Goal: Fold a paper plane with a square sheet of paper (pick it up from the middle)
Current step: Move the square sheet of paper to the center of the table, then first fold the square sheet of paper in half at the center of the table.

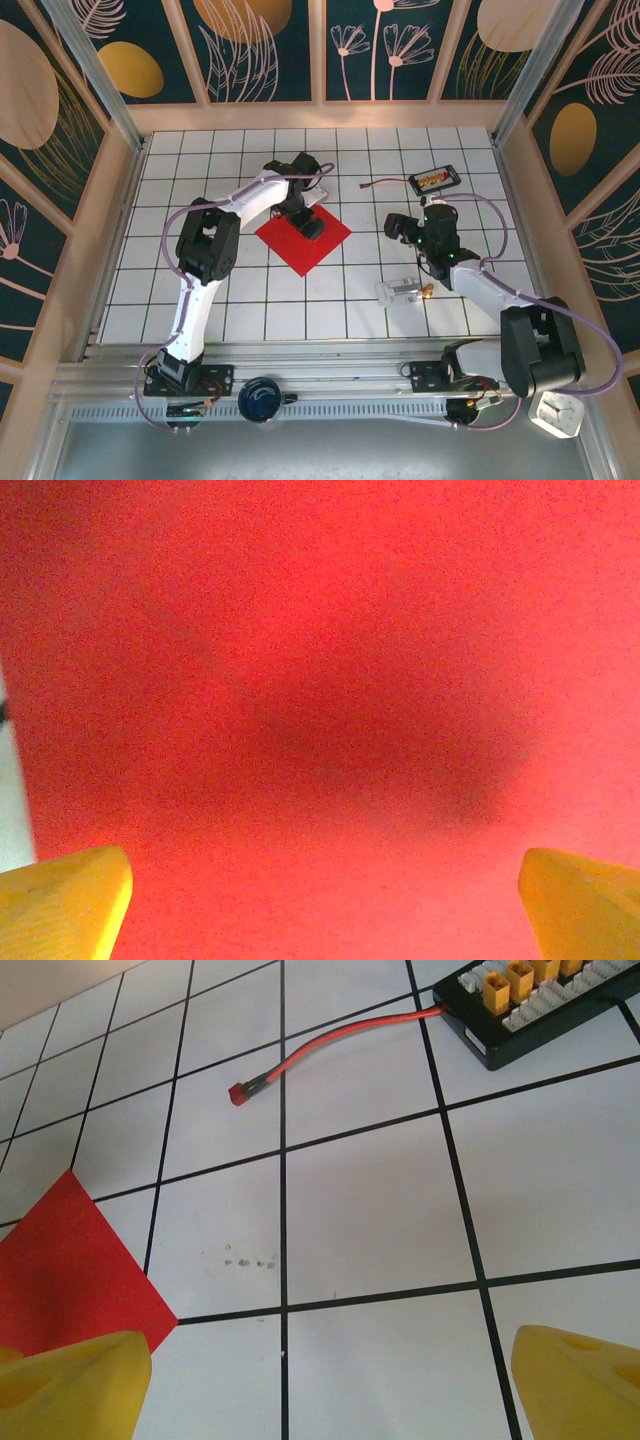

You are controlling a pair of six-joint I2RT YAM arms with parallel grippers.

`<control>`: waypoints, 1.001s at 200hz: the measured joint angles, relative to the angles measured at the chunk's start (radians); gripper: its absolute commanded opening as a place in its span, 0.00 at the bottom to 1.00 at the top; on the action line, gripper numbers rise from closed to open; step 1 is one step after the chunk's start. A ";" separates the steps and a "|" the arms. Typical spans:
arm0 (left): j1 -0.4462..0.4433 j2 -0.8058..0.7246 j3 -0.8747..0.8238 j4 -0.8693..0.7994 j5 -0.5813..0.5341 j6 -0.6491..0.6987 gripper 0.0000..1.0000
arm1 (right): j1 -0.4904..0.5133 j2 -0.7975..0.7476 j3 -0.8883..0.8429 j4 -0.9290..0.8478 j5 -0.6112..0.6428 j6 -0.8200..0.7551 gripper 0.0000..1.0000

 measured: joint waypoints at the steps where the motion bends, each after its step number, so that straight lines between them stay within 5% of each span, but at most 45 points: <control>1: 0.000 0.001 0.000 -0.001 0.000 0.000 0.99 | 0.000 0.000 0.000 0.000 0.000 0.000 0.93; 200: -0.018 0.056 0.056 -0.076 0.005 0.000 0.97 | -0.012 0.024 0.000 0.032 -0.030 0.011 0.93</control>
